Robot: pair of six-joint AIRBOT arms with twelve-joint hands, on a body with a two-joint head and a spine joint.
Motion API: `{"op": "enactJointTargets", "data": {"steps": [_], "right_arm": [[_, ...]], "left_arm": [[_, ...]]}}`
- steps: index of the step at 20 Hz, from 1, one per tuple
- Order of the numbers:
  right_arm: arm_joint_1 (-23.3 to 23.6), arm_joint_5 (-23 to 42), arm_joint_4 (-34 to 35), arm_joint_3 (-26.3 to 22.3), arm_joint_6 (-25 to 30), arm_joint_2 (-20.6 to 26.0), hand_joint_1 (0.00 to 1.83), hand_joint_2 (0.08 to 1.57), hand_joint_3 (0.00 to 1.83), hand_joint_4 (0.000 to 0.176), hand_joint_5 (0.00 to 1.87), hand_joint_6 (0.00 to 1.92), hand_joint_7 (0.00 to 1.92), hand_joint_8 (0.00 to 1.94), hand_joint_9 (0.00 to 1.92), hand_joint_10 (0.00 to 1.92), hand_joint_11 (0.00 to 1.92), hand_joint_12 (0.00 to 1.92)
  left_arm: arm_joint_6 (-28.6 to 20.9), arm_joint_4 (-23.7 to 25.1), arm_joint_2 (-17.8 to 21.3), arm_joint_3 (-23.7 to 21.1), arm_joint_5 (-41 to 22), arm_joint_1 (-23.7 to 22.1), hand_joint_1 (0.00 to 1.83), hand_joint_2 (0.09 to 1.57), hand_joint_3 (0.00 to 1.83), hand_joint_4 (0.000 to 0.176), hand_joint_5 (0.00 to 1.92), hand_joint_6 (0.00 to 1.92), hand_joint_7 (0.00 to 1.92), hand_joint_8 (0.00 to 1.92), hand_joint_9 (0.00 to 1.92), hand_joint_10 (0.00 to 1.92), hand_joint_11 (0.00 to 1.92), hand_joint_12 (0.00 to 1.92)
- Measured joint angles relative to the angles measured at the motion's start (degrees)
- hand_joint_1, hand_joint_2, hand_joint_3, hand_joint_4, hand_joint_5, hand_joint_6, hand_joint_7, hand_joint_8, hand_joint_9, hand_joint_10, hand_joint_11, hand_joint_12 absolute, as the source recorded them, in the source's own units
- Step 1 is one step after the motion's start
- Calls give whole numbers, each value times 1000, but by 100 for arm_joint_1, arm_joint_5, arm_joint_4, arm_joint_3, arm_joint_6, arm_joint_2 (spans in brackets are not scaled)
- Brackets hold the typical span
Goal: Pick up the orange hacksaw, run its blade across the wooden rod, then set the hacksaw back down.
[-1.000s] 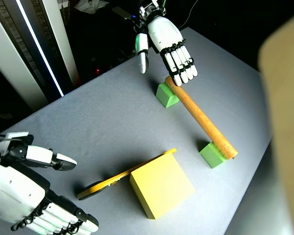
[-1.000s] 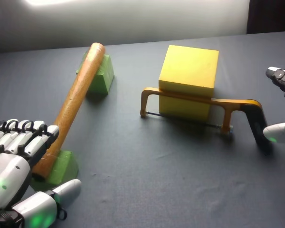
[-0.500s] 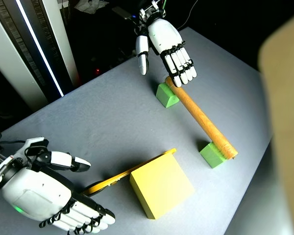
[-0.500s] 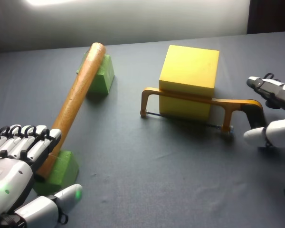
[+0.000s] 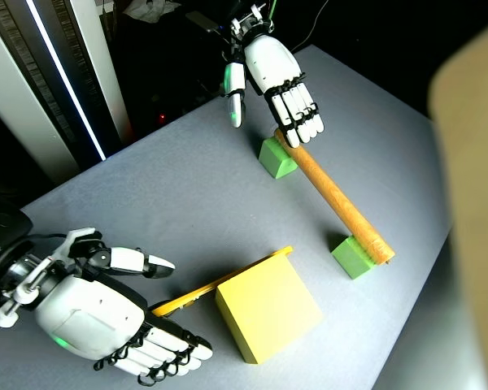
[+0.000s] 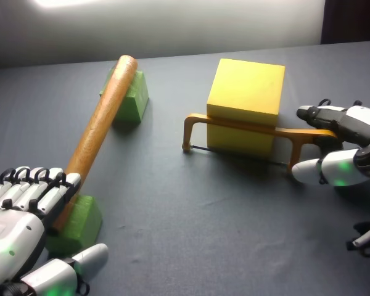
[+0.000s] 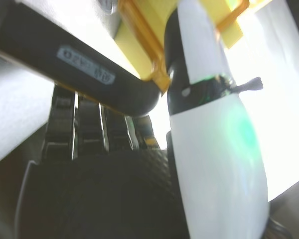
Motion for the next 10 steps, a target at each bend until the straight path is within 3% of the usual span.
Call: {"op": "enactJointTargets", "data": {"steps": [6, 7, 10], "right_arm": [[0, 61, -9, 177, -33, -221, 1143, 1123, 2, 0, 363, 10, 339, 7, 326, 18, 0, 948], [2, 66, -7, 212, -35, -236, 1175, 1105, 0, 0, 516, 9, 524, 7, 518, 27, 102, 1087], [4, 114, -2, 214, -35, -245, 1188, 1112, 2, 0, 560, 7, 584, 7, 595, 25, 172, 1093]], "left_arm": [[2, -13, -4, 24, 90, 17, 0, 1285, 0, 0, 70, 6, 33, 7, 0, 0, 0, 0], [2, -13, -4, 24, 118, 17, 0, 1288, 0, 0, 67, 4, 26, 3, 0, 0, 0, 0], [2, -9, -13, 37, 170, 48, 0, 1287, 0, 0, 47, 0, 15, 0, 0, 0, 0, 0]]}}
